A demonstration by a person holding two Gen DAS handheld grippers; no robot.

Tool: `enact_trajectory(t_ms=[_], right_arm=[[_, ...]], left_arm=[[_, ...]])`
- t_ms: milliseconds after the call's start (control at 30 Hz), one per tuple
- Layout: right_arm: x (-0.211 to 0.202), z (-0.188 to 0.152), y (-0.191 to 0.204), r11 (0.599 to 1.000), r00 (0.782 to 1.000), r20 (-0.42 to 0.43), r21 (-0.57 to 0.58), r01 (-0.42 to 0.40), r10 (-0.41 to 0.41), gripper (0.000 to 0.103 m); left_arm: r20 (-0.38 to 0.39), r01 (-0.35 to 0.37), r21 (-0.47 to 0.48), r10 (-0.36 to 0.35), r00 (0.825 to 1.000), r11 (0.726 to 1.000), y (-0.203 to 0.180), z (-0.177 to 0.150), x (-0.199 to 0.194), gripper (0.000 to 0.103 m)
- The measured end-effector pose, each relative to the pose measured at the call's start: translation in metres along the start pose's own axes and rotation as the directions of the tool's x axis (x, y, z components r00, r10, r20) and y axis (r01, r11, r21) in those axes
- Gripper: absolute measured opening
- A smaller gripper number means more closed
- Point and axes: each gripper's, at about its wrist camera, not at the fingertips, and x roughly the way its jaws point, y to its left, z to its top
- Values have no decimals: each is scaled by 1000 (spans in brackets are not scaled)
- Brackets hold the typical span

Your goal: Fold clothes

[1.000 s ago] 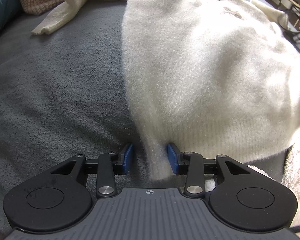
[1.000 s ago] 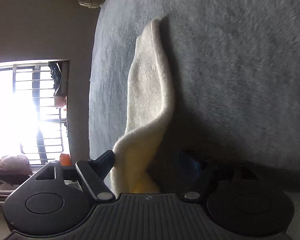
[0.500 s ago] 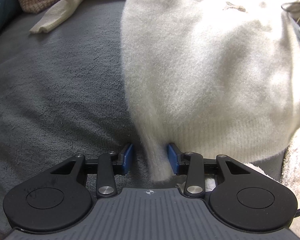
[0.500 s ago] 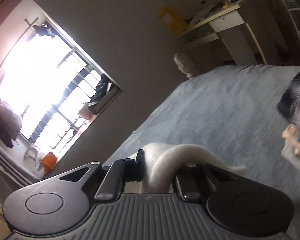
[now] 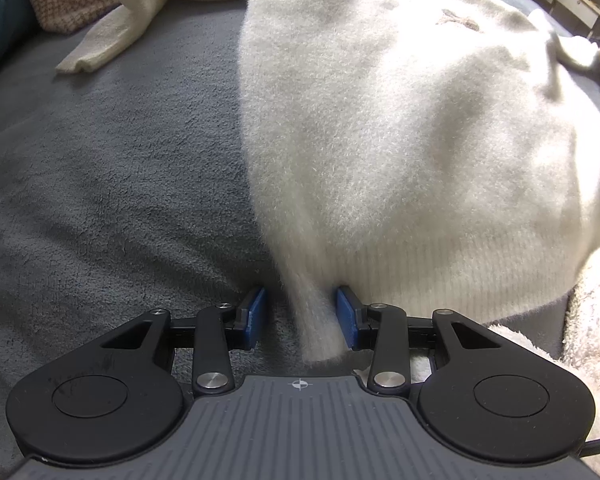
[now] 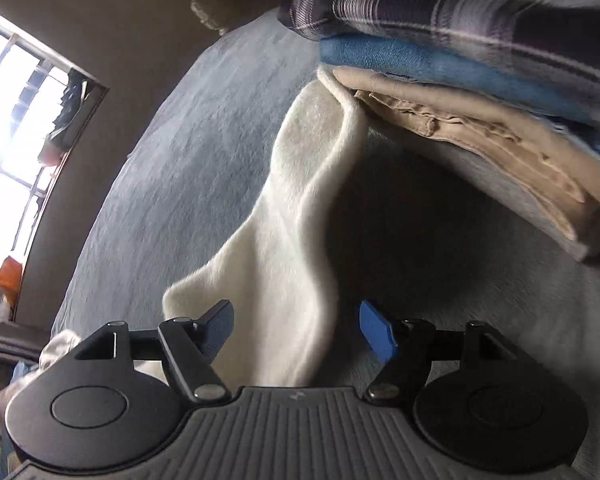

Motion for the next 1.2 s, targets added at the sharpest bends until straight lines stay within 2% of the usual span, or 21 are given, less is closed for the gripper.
enact_trajectory(t_ms=[67,133,200,333,467,533,600,700,733,767,833,867,933,1000,1033,1100,1133,1167,1200], right_arm=[[-27,-20,-11,998,998,-42,-33,-51,49,74],[-47,-46,-24,993,987,-134,-62,-96,87,74],[-63,-80,-40,986,957,-265,-87,-141,114,74],[-66,-159,-46,971,893,-427,-114,-210,142,74],[-55,-208,-51,965,840,-509,-65,-255,187,70],[-55,-230,-53,965,820,-544,-68,-254,177,66],[-60,-246,-49,965,797,-588,-100,-242,139,59],[-71,-261,-41,956,767,-639,-181,-230,64,33],[-75,-262,-40,955,759,-648,-176,-237,69,17],[-78,-262,-39,955,751,-655,-161,-248,84,11],[-87,-258,-36,953,739,-660,-117,-278,134,9],[-91,-251,-33,950,738,-651,-86,-300,174,9],[-94,-235,-22,942,732,-633,-14,-336,252,9],[-91,-217,-9,929,720,-615,60,-365,323,9],[-86,-205,0,914,707,-602,104,-393,372,9],[-70,-182,19,883,700,-549,185,-432,458,9],[-62,-170,28,865,696,-518,224,-450,496,12],[-51,-159,32,851,698,-489,265,-452,523,17],[-39,-149,34,839,701,-460,308,-449,545,23]], left_arm=[[7,6,0,-6,1000,1000,3,-3,2,38],[11,11,3,-11,1000,1000,3,-3,1,38],[9,11,10,-11,1000,1000,3,-1,4,38],[-6,14,16,-14,1000,1000,8,12,20,38],[-21,30,-29,-31,999,999,12,16,22,37],[-30,33,-58,-35,999,998,13,19,22,35],[-38,31,-80,-34,999,996,12,22,22,30],[-38,42,-118,-47,998,992,12,25,20,16],[-37,55,-151,-61,997,987,15,27,19,11],[-40,76,-199,-86,996,977,21,30,17,8],[-34,147,-332,-167,985,932,38,37,11,6],[1,211,-414,-231,973,886,49,42,6,6],[84,308,-521,-312,946,796,66,60,-2,6],[139,366,-584,-355,925,725,79,90,-2,6],[165,391,-611,-372,913,689,85,106,0,6],[224,448,-644,-407,885,620,93,140,9,8],[245,469,-648,-418,875,600,96,156,17,15],[265,471,-648,-403,876,598,99,169,26,32],[285,474,-648,-388,877,596,101,181,34,39]])
